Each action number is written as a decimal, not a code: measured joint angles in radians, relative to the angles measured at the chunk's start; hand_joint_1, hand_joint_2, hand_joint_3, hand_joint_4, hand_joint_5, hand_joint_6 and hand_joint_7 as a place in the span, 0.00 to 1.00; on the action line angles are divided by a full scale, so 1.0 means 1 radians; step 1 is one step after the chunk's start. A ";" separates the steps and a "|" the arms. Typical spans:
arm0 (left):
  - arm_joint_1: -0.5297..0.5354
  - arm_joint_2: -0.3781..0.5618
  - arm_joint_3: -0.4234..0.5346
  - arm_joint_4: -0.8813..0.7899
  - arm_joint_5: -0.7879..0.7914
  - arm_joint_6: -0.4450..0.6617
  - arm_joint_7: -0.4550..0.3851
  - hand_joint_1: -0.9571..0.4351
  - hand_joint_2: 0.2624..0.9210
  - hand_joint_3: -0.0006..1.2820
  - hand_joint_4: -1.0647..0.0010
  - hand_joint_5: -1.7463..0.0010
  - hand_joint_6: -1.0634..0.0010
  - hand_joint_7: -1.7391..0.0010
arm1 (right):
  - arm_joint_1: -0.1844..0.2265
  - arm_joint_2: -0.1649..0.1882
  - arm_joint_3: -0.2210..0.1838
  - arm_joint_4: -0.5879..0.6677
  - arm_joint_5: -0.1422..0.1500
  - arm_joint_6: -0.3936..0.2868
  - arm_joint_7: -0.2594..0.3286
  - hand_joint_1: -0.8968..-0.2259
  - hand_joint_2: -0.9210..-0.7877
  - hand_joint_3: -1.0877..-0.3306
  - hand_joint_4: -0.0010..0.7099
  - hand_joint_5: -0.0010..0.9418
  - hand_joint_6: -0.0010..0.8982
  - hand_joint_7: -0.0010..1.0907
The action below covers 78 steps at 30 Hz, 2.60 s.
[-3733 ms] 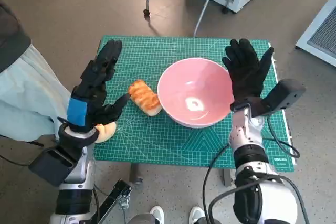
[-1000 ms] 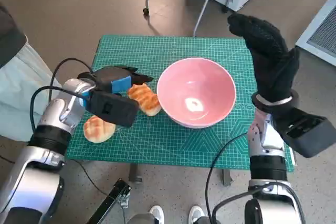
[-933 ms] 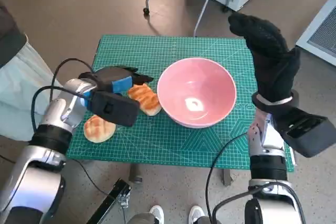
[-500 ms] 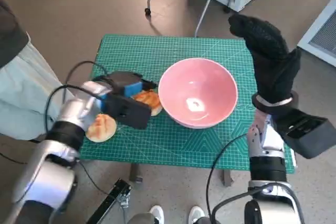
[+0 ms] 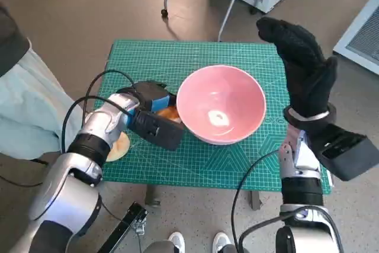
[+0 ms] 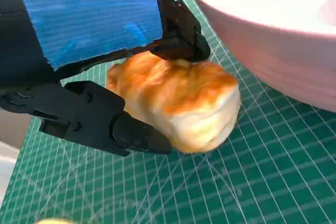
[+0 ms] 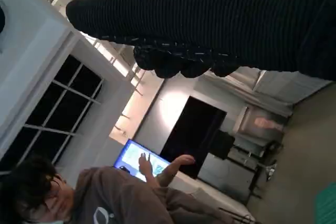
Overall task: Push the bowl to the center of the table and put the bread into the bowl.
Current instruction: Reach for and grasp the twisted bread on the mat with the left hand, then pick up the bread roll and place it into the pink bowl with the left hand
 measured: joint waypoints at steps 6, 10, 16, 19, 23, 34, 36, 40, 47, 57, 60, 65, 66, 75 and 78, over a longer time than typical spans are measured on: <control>0.003 0.038 -0.006 0.017 0.005 -0.031 0.076 0.68 1.00 0.08 0.41 0.28 0.42 0.36 | 0.009 -0.002 0.001 0.000 -0.001 -0.006 -0.005 0.33 0.00 0.55 0.54 0.02 0.12 0.79; 0.002 0.086 -0.001 0.018 0.005 -0.038 0.096 0.69 1.00 0.07 0.38 0.27 0.41 0.38 | 0.011 -0.002 0.001 -0.003 -0.002 -0.006 -0.012 0.33 0.00 0.54 0.54 0.02 0.13 0.79; -0.008 0.177 0.053 0.001 -0.016 -0.035 0.097 0.69 1.00 0.06 0.37 0.30 0.40 0.35 | 0.013 -0.003 0.004 -0.005 -0.004 -0.012 -0.019 0.34 0.00 0.53 0.54 0.01 0.13 0.78; -0.023 0.223 0.099 -0.037 -0.041 -0.030 0.096 0.69 1.00 0.06 0.37 0.32 0.40 0.33 | 0.013 -0.004 0.005 -0.005 -0.004 -0.013 -0.020 0.34 0.00 0.53 0.54 0.01 0.13 0.78; -0.050 0.268 0.162 -0.124 -0.077 -0.024 0.093 0.69 1.00 0.06 0.37 0.33 0.40 0.32 | 0.013 -0.003 0.007 -0.005 -0.004 -0.013 -0.020 0.34 0.00 0.53 0.54 0.01 0.13 0.78; -0.060 0.264 0.282 -0.520 -0.146 0.004 0.092 0.69 1.00 0.06 0.38 0.33 0.39 0.33 | 0.013 -0.001 0.013 -0.004 0.000 -0.012 -0.020 0.35 0.00 0.53 0.54 0.01 0.13 0.77; -0.057 0.239 0.287 -0.575 -0.161 -0.010 0.092 0.69 1.00 0.06 0.39 0.31 0.38 0.34 | 0.013 -0.001 0.013 -0.002 0.001 -0.011 -0.020 0.35 0.00 0.53 0.54 0.01 0.13 0.77; -0.061 0.177 0.272 -0.596 -0.177 -0.087 0.090 0.69 1.00 0.06 0.42 0.29 0.37 0.36 | 0.012 0.001 0.018 -0.002 0.002 -0.004 -0.020 0.35 0.00 0.53 0.54 0.01 0.13 0.77; -0.063 0.062 0.225 -0.502 -0.185 -0.191 0.076 0.69 1.00 0.08 0.47 0.22 0.35 0.41 | 0.014 0.002 0.028 -0.015 0.002 0.004 -0.020 0.35 0.00 0.53 0.54 0.01 0.13 0.77; -0.064 -0.043 0.179 -0.441 -0.167 -0.077 -0.068 0.65 0.92 0.08 0.75 0.72 0.75 0.59 | 0.025 -0.004 0.028 -0.035 0.011 0.015 -0.016 0.34 0.00 0.53 0.53 0.01 0.13 0.78; -0.064 -0.064 0.178 -0.425 -0.190 0.012 -0.195 0.65 0.87 0.04 0.84 0.90 0.87 0.68 | 0.026 -0.005 0.027 -0.036 0.011 0.015 -0.016 0.34 0.00 0.53 0.53 0.01 0.13 0.78; -0.061 -0.075 0.179 -0.397 -0.220 0.080 -0.329 0.64 0.84 0.02 0.88 0.98 0.91 0.72 | 0.034 -0.011 0.023 -0.042 0.010 0.015 -0.016 0.34 0.00 0.51 0.53 0.01 0.13 0.78; -0.059 -0.073 0.180 -0.396 -0.226 0.077 -0.334 0.64 0.84 0.01 0.89 0.98 0.91 0.72 | 0.037 -0.013 0.022 -0.043 0.010 0.015 -0.017 0.34 0.00 0.51 0.53 0.01 0.13 0.78; -0.044 -0.034 0.210 -0.413 -0.249 -0.001 -0.312 0.61 0.84 0.01 0.89 1.00 0.91 0.73 | 0.038 -0.016 0.020 -0.044 0.001 0.015 -0.026 0.33 0.00 0.51 0.53 0.01 0.13 0.78; -0.031 -0.011 0.229 -0.444 -0.267 -0.020 -0.314 0.60 0.84 0.01 0.90 1.00 0.90 0.73 | 0.038 -0.015 0.021 -0.043 -0.001 0.015 -0.033 0.33 0.00 0.51 0.53 0.01 0.13 0.78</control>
